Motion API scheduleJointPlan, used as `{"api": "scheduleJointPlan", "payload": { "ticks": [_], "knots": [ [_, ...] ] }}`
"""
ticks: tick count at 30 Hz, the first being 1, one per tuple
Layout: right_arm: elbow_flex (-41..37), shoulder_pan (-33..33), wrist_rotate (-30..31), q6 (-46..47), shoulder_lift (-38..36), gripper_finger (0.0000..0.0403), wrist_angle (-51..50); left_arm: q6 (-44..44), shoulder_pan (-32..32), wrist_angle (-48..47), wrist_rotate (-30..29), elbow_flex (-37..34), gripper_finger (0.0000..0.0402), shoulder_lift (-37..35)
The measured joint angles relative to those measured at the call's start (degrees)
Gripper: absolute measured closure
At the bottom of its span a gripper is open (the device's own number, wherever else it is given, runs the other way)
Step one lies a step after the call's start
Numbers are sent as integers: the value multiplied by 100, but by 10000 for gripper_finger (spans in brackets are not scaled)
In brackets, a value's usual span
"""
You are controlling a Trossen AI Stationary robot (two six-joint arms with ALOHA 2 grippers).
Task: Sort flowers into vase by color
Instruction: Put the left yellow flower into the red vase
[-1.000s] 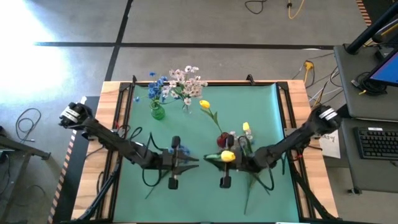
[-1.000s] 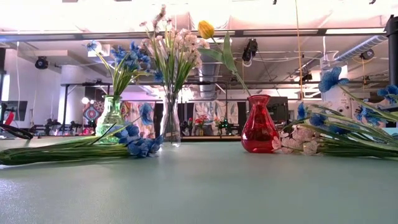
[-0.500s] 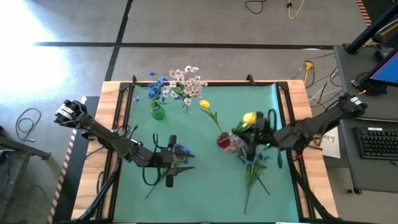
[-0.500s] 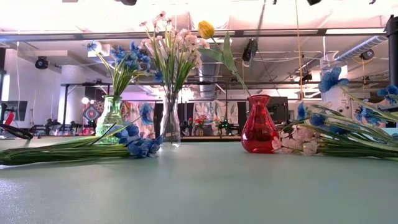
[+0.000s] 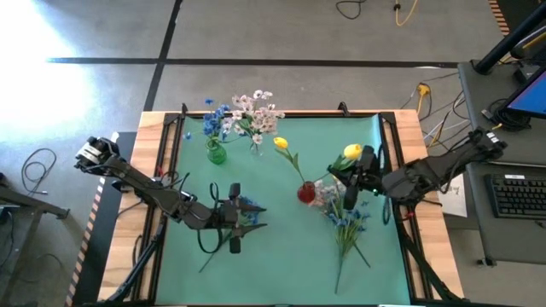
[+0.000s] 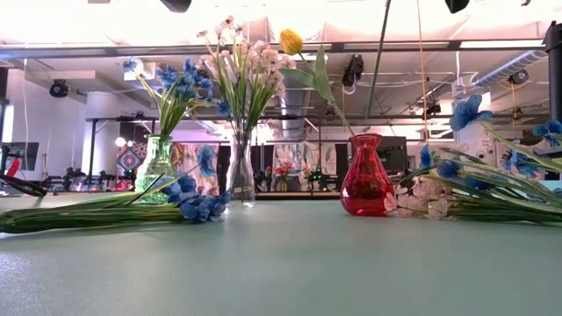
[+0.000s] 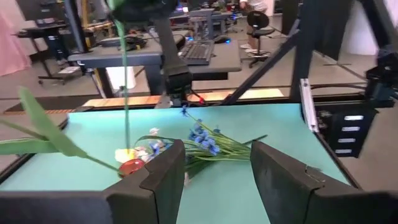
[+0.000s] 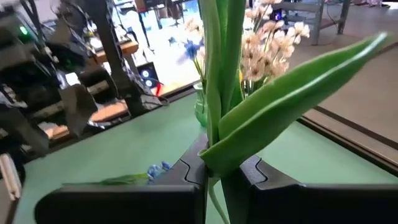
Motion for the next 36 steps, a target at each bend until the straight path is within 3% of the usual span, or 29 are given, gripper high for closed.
{"api": "scheduleJointPlan", "payload": {
  "ticks": [5, 21, 27, 33, 36],
  "knots": [
    [0, -131, 31, 112, 363, 381, 24, -6, 0, -91, -314, 0, 233, 0],
    [0, -238, 86, 499, 983, 381, 11, -737, 0, -857, -432, 2, 233, -2],
    [0, -238, 87, 683, 1073, 369, -4, -1712, 0, -1851, -431, 2, 233, -58],
    [-1, -238, 87, 683, 1102, 321, -15, -3149, 0, -3228, -360, 2, 233, -59],
    [-2, -238, 85, 683, 1100, 294, -20, -3641, 0, -3754, -56, 2, 233, -59]
  ]
}}
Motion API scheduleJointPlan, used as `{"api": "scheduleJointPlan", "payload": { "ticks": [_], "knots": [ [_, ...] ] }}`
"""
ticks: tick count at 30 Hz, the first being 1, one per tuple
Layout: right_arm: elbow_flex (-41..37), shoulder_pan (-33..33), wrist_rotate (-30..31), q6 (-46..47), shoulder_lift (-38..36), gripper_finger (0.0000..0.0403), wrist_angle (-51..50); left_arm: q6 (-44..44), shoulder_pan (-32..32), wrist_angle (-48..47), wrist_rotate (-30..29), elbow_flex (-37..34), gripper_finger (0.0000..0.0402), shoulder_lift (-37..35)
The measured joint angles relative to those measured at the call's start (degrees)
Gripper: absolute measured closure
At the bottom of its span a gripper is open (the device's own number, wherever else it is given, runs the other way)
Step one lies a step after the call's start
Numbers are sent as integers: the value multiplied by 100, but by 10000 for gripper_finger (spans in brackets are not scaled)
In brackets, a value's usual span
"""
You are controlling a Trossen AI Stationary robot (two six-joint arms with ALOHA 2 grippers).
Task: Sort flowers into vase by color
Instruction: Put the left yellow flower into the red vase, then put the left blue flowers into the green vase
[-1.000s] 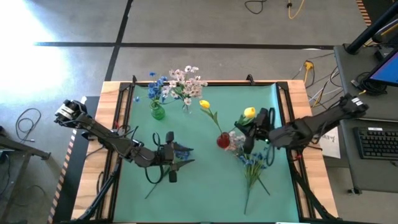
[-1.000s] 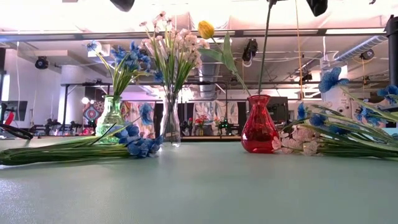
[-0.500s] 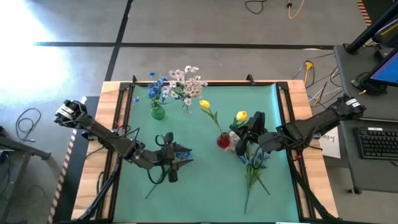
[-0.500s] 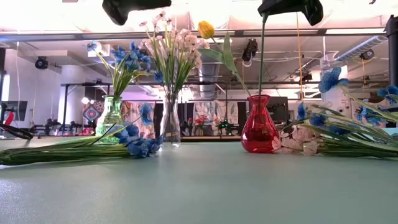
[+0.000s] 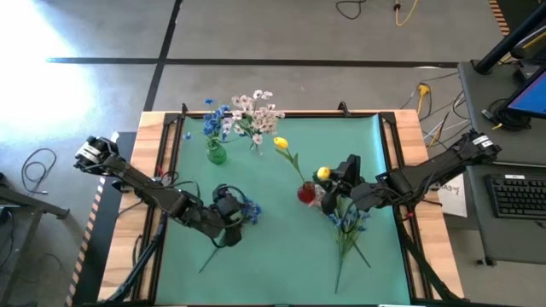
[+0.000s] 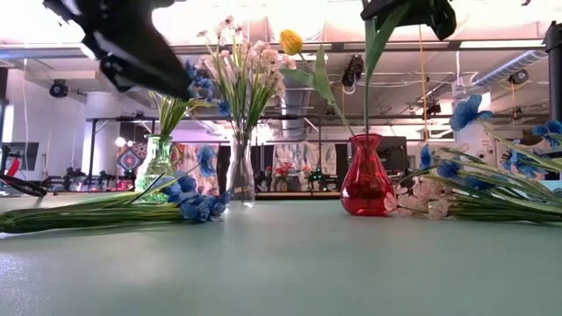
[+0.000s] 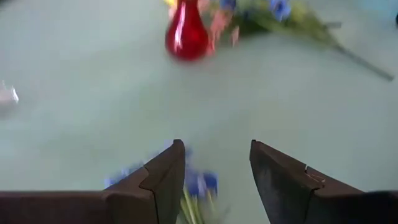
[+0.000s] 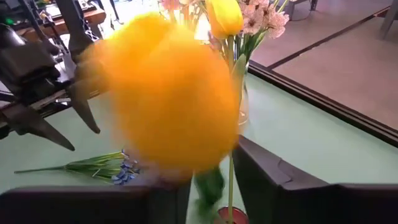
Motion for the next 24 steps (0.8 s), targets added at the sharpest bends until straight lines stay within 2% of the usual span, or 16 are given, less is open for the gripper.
{"api": "scheduleJointPlan", "payload": {
  "ticks": [6, 12, 18, 24],
  "knots": [
    [0, 0, -2, 2, -40, 254, -10, -723, -2, -713, 764, 0, 231, -2],
    [-2, 2, -311, 4, -207, 224, -57, -1349, -7, -1391, 1461, 0, 194, -2],
    [-2, 2, -578, 22, -286, 199, -90, -2079, -21, -1760, 1735, 0, 146, -2],
    [-2, 2, -620, 22, -286, 183, -97, -2571, -40, -1757, 1937, 0, 134, 0]
  ]
}}
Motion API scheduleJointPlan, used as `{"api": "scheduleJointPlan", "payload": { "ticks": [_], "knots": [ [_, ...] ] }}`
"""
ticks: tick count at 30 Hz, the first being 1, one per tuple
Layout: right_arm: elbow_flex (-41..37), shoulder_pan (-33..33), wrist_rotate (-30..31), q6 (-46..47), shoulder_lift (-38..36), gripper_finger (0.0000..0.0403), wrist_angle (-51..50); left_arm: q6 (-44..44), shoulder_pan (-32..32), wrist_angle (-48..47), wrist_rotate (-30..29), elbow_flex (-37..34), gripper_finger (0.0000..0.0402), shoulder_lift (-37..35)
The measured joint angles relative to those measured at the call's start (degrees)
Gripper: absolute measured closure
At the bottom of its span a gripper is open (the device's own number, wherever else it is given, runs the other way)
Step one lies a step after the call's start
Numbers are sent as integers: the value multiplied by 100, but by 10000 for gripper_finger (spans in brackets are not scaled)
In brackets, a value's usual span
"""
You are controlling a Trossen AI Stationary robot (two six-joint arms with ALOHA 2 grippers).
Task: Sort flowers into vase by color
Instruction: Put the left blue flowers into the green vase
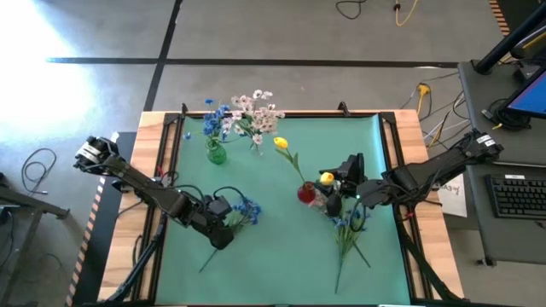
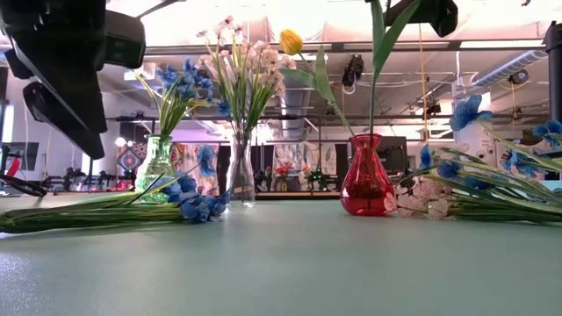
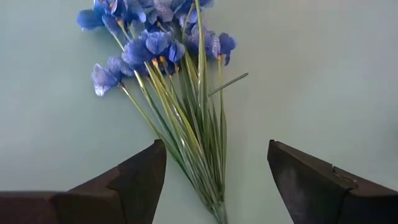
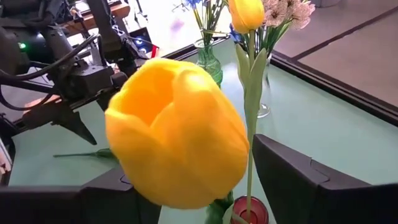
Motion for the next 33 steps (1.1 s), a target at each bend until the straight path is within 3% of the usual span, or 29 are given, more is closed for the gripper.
{"api": "scheduleJointPlan", "payload": {
  "ticks": [10, 27, 33],
  "knots": [
    [0, 0, -147, 0, 0, 173, -50, -413, -60, 172, 141, 0, 134, 612],
    [0, 0, -312, 46, 2, 149, -73, -231, -55, -205, 90, 545, 135, 1906],
    [0, 1, -581, 135, 2, 149, -78, -229, -58, -188, 55, 568, 172, 2044]
  ]
}}
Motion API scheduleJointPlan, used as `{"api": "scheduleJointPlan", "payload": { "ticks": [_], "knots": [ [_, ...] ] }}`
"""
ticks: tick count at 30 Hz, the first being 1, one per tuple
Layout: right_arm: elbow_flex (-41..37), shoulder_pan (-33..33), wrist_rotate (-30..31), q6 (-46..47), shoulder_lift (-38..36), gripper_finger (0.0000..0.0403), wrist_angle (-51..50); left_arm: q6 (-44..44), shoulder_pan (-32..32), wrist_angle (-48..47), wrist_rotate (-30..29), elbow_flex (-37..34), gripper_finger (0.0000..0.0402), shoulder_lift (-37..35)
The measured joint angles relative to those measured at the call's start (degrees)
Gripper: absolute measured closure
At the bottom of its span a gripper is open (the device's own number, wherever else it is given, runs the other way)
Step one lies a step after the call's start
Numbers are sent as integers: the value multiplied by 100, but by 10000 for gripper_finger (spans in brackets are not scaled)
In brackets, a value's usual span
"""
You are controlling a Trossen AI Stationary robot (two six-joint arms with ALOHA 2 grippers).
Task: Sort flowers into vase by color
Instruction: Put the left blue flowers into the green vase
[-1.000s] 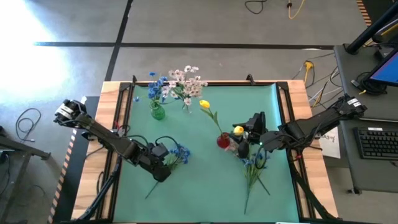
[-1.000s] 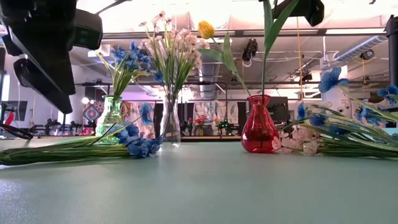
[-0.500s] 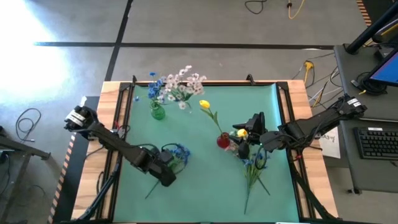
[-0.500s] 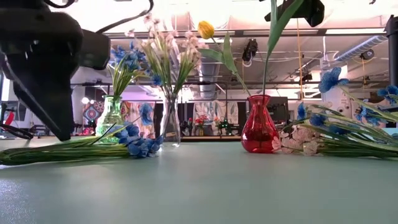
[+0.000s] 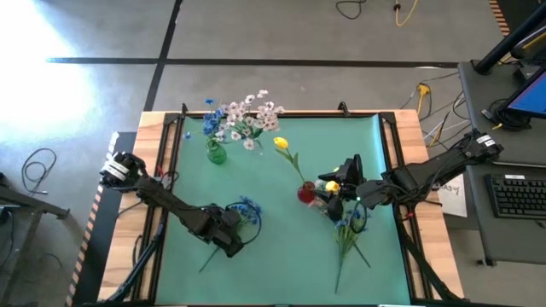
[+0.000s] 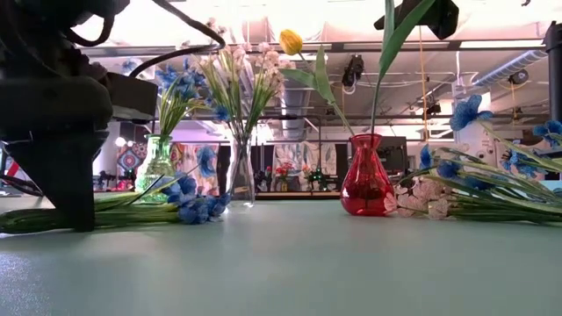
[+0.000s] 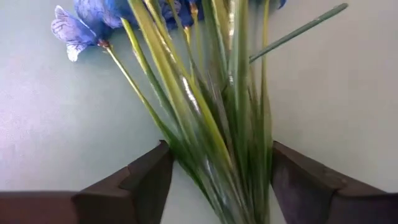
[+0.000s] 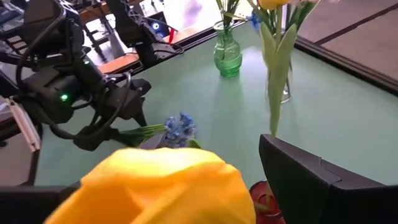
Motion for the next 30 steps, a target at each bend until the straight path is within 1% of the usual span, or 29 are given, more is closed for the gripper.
{"api": "scheduleJointPlan", "payload": {
  "ticks": [9, 16, 18, 21, 25, 28, 30],
  "knots": [
    [0, 1, -28, 51, -61, 149, -10, -2, 7, -16, 14, 15, 307, 0],
    [0, 1, -36, 145, -297, 149, -139, 171, 7, -120, 71, 76, 389, -85],
    [0, 1, -59, 151, -364, 149, -215, 234, 7, -119, 80, 81, 397, -171],
    [0, 1, -136, 152, -422, 149, -260, 334, 6, -121, 78, 81, 397, -374],
    [0, 1, -175, 151, -446, 149, -266, 561, 4, -127, 26, 83, 401, -866],
    [0, 1, -181, 151, -446, 149, -312, 793, -18, -136, -242, 85, 401, -1375],
    [0, 1, -183, 151, -446, 149, -364, 1030, -29, -174, -537, 85, 401, -1773]
  ]
}}
